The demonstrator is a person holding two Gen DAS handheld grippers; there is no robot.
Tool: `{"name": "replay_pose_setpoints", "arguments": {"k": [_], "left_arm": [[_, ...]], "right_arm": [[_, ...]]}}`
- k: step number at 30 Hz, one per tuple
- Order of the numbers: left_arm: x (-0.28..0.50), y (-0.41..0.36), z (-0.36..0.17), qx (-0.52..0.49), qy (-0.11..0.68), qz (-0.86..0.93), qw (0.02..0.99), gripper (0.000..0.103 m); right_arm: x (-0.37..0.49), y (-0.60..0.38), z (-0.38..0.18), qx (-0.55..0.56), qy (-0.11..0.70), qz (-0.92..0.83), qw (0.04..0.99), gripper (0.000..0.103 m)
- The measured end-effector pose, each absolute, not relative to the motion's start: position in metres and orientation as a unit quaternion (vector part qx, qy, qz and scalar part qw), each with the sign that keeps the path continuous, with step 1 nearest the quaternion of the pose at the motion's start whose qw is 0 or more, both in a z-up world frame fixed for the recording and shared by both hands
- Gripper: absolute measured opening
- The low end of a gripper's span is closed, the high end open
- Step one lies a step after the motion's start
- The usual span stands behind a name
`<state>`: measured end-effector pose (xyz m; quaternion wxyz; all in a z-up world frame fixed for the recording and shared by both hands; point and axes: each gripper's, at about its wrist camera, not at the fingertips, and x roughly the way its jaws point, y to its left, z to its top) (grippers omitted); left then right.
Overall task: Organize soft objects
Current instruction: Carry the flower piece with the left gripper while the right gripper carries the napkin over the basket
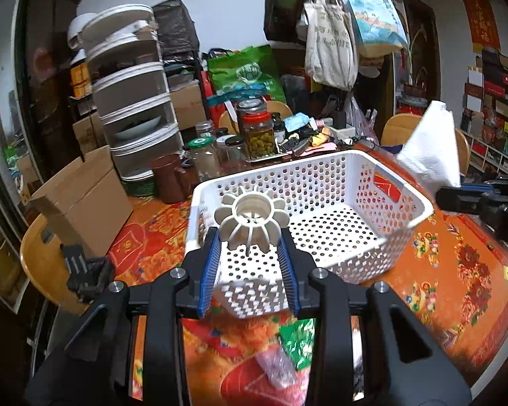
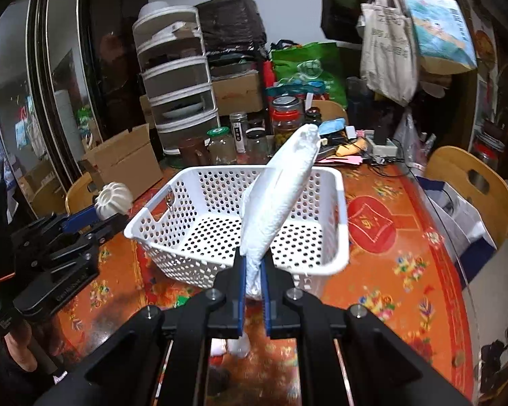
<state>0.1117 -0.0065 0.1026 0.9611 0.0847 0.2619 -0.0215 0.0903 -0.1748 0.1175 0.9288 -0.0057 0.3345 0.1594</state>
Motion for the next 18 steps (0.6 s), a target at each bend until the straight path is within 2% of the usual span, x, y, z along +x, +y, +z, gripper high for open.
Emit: {"name": "replay_pose_setpoints", "arguments": {"k": [10, 18], "left_arm": [[0.236, -0.026, 0.065, 0.078, 0.403, -0.044, 0.911, 0.032], [0.262, -0.018, 0.037, 0.068, 0.443, -0.042, 0.893, 0.032]], "right_arm": [[0.181, -0.153, 0.085, -0.011, 0.432, 0.162, 0.887, 0.006], [0.214, -0.144, 0.065, -0.023, 0.467, 0.155, 0.87, 0.006]]}}
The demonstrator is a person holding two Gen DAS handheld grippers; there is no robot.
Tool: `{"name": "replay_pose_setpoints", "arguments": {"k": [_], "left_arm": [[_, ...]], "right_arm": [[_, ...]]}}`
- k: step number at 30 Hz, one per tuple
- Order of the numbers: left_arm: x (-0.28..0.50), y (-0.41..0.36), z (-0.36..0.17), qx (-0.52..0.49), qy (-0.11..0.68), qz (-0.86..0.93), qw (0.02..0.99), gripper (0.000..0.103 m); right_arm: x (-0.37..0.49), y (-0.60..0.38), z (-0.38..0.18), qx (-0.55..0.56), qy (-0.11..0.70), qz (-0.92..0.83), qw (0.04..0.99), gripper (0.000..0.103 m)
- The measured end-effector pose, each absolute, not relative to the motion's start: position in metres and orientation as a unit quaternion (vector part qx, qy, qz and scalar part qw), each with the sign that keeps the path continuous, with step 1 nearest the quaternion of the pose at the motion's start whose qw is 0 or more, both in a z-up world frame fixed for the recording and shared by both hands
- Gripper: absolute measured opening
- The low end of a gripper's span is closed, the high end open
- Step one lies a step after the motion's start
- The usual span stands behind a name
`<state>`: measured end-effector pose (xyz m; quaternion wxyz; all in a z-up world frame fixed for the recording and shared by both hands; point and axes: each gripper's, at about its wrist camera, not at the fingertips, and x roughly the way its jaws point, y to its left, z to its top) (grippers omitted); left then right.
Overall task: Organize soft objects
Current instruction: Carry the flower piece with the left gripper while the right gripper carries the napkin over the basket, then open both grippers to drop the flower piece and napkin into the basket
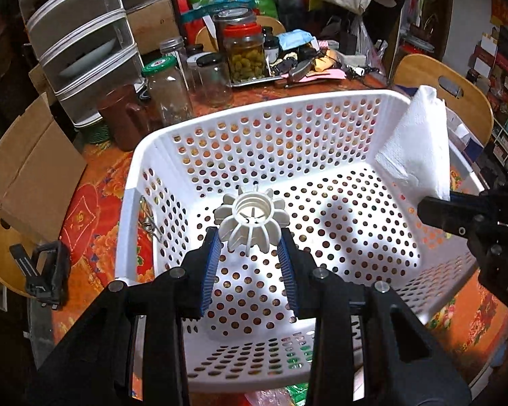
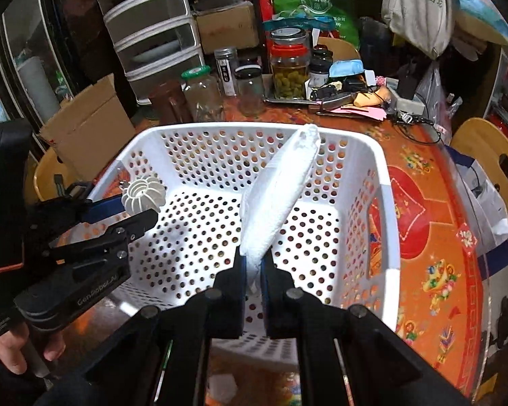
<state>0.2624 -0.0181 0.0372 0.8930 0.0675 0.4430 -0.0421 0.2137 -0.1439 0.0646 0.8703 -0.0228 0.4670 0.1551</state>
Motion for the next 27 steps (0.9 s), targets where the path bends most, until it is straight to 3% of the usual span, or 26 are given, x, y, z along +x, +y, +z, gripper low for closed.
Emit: {"name": "replay_pose_setpoints", "arguments": {"k": [11, 13, 14, 16, 18, 27], "left_arm": [[0.273, -0.012, 0.026, 0.045, 0.46, -0.036, 0.886, 0.037], [0.269, -0.012, 0.028, 0.054, 0.451, -0.03, 0.891, 0.062], [0.266, -0.013, 0.031, 0.061, 0.44, -0.024, 0.896, 0.082], [0.259, -0.013, 0.04, 0.071, 0.415, -0.015, 0.907, 0.095], [0.253, -0.011, 0.048, 0.063, 0.406, -0.018, 0.912, 0.096], [0.193, -0.001, 0.073, 0.055, 0.372, -0.024, 0.926, 0.096]], "right_arm": [[0.23, -0.145, 0.056, -0.017, 0.478, 0.148, 0.865, 0.011], [0.23, -0.146, 0.057, -0.01, 0.475, 0.148, 0.867, 0.026], [0.229, -0.147, 0.059, -0.008, 0.473, 0.146, 0.869, 0.033], [0.225, -0.148, 0.061, -0.008, 0.465, 0.145, 0.873, 0.06], [0.219, -0.149, 0.066, -0.009, 0.453, 0.148, 0.879, 0.068], [0.155, -0.171, 0.101, 0.012, 0.385, 0.147, 0.911, 0.07]]}}
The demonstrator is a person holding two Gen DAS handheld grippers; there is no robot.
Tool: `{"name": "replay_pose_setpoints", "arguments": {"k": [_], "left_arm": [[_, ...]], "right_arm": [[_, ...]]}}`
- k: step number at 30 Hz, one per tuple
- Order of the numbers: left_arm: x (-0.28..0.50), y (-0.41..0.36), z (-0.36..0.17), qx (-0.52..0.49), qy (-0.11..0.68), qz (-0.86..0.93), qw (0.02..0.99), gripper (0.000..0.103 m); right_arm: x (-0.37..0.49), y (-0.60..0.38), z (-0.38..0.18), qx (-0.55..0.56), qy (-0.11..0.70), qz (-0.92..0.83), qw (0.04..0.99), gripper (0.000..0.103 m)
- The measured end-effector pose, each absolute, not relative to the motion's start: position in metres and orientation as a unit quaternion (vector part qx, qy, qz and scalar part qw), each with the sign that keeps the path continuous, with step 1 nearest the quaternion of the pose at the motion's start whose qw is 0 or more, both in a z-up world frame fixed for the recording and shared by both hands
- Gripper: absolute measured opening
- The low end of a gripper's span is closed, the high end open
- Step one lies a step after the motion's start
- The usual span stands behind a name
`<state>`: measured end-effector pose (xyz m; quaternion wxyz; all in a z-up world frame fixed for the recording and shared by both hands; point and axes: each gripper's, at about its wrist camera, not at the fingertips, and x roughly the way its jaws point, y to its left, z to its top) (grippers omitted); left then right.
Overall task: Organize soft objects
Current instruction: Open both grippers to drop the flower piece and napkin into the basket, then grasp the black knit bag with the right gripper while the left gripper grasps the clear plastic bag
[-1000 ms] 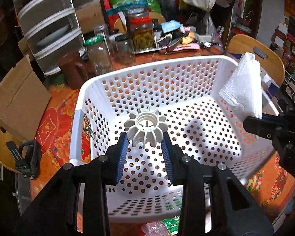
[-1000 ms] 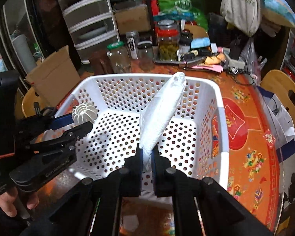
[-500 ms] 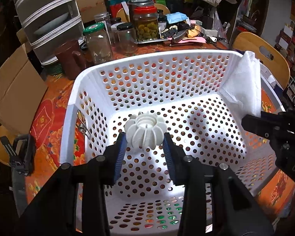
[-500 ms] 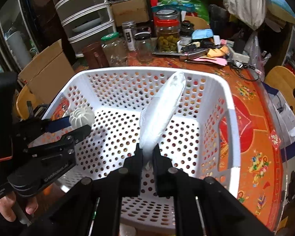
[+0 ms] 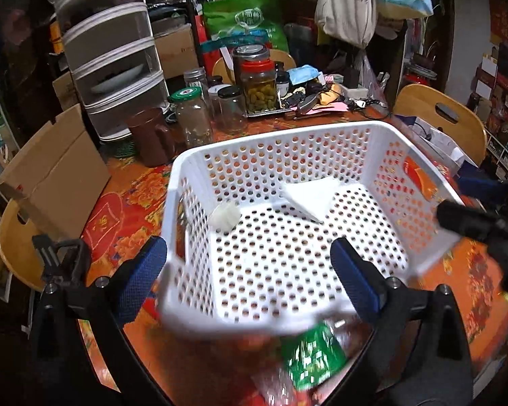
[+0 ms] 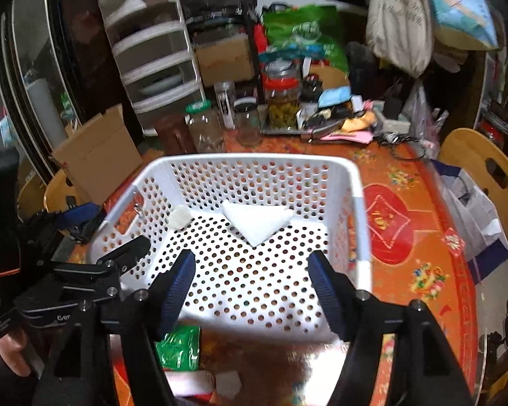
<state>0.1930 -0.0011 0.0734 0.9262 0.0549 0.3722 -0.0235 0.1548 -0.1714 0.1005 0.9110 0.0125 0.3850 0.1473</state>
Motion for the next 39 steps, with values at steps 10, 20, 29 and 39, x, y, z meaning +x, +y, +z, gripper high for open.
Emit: {"name": "replay_pose_setpoints", "arguments": {"k": [10, 20, 29, 39], "left_arm": [[0.062, 0.043, 0.048, -0.011, 0.358, -0.04, 0.933, 0.102], [0.028, 0.068, -0.039, -0.073, 0.43, -0.018, 0.9, 0.102], [0.059, 0.046, -0.051, -0.056, 0.438, -0.027, 0.897, 0.102], [0.085, 0.027, -0.063, -0.051, 0.448, -0.038, 0.892, 0.092]], "right_arm": [[0.028, -0.21, 0.051, 0.048, 0.358, 0.118, 0.925, 0.081], [-0.016, -0.173, -0.027, 0.067, 0.409, 0.155, 0.897, 0.081], [-0.002, -0.136, -0.036, 0.038, 0.413, 0.167, 0.894, 0.08], [0.014, -0.123, -0.044, 0.021, 0.427, 0.163, 0.889, 0.06]]}}
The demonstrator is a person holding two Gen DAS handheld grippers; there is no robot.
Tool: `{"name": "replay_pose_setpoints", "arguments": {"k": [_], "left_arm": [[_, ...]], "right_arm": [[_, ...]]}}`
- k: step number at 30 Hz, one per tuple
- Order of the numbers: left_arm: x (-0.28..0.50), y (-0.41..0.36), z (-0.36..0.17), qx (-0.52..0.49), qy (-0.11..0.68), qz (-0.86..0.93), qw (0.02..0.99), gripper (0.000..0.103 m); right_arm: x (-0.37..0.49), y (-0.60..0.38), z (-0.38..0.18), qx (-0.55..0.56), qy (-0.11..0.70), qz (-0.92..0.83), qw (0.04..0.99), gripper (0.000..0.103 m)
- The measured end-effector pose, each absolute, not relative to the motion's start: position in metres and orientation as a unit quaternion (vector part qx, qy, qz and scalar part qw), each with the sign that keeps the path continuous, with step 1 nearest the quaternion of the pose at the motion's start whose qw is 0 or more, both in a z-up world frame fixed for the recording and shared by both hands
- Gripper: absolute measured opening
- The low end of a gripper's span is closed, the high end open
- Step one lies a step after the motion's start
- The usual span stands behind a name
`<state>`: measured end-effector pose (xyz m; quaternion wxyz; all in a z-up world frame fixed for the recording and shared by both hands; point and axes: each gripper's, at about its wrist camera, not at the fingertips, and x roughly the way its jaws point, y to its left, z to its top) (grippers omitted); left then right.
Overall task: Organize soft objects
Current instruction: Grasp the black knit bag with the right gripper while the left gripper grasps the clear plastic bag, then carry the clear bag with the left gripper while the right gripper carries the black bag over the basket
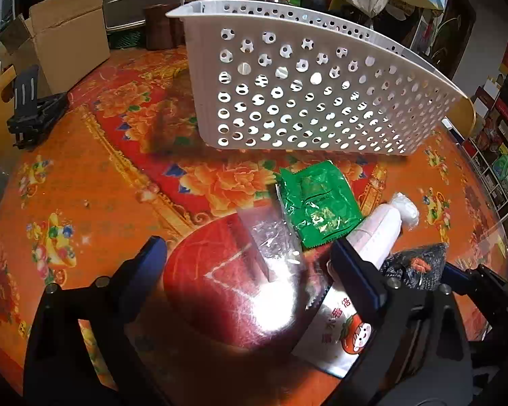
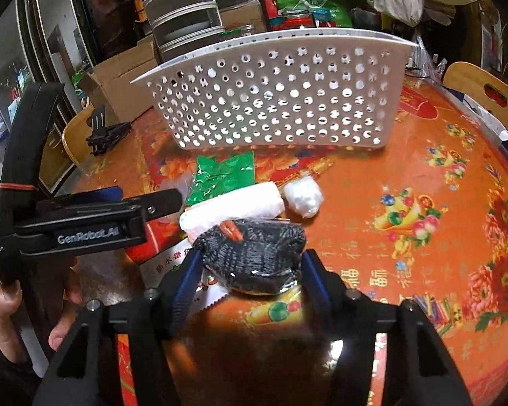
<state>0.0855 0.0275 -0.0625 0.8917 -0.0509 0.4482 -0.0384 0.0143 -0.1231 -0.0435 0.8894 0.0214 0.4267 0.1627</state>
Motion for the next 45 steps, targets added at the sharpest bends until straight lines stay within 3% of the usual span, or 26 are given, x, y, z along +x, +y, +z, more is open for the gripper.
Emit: {"name": "replay_pose_setpoints", "arguments": {"k": [10, 13, 15, 45], "left_arm": [[0.09, 0.015, -0.071, -0.039, 0.45, -0.044, 0.891, 0.058], [0.088, 0.009, -0.07, -0.034, 0.445, -0.056, 0.893, 0.039], [0.087, 0.007, -0.07, -0.032, 0.444, -0.061, 0.894, 0.032], [0.051, 0.016, -0.043, -0.015, 0.385, -0.072, 0.92, 0.028]], "right_arm": [[0.016, -0.123, -0.045, 0.014, 0.42, 0.164, 0.893, 0.059], [0.016, -0.123, -0.046, 0.013, 0.419, 0.164, 0.893, 0.058], [0.015, -0.122, -0.046, 0.012, 0.419, 0.164, 0.893, 0.058], [0.005, -0.145, -0.024, 0.015, 0.396, 0.16, 0.904, 0.052]]}}
